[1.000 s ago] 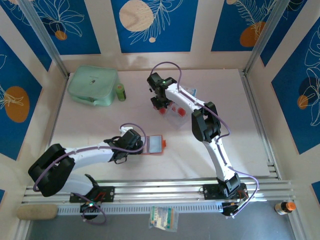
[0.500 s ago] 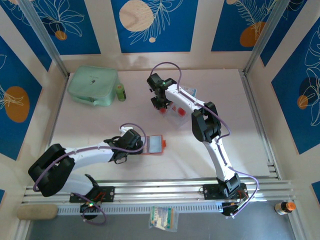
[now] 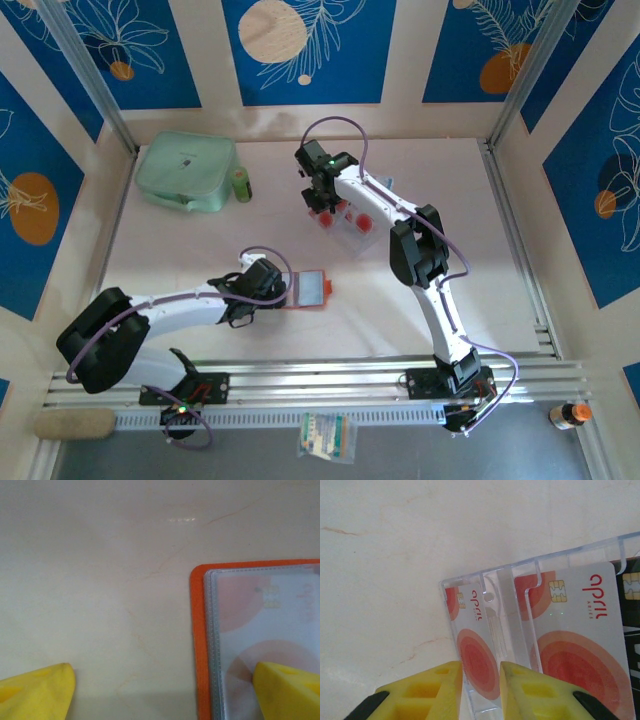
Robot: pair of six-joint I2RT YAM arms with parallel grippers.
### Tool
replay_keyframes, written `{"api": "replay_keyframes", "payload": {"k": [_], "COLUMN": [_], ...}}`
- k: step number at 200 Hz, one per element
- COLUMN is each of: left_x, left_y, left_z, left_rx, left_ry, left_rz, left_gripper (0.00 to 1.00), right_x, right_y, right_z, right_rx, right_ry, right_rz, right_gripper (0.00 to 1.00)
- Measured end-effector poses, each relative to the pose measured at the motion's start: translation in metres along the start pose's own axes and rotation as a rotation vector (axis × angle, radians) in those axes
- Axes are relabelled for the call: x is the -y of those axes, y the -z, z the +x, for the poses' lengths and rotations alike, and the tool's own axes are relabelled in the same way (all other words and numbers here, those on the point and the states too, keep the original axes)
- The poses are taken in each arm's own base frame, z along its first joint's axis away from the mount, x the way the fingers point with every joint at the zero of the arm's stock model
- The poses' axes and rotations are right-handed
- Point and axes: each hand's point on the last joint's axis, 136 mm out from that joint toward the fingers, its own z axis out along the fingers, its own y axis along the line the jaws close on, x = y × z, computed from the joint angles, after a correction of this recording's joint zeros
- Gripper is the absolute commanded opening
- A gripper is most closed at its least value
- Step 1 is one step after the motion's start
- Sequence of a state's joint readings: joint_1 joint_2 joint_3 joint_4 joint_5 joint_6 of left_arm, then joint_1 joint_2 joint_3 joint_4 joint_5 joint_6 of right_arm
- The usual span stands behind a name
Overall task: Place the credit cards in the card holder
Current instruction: Pick up the credit card from the storage box.
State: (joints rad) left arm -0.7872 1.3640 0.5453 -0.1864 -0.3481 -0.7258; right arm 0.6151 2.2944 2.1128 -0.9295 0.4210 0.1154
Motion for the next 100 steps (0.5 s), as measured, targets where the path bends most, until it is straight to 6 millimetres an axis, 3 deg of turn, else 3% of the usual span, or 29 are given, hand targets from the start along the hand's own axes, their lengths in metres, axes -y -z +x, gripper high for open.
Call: {"api": "replay_keyframes", "payload": {"k": [52, 100], "left_x": [0.000, 0.000], "left_y": [0.000, 0.000], "left_z": [0.000, 0.000], "left_rx": [0.000, 0.000], "left_ry": [0.000, 0.000], "left_rz": [0.000, 0.000], "left_gripper": [0.92, 0.91], "right_x": [0.002, 0.001], "right_y": [-0.002, -0.021], "right_z": [0.000, 0.010], "right_rx": [-0.003, -0.043], "right_ry": [0.005, 0.017], "right_rz": [0.008, 0.015], "right_gripper": [0.26, 0.26]}}
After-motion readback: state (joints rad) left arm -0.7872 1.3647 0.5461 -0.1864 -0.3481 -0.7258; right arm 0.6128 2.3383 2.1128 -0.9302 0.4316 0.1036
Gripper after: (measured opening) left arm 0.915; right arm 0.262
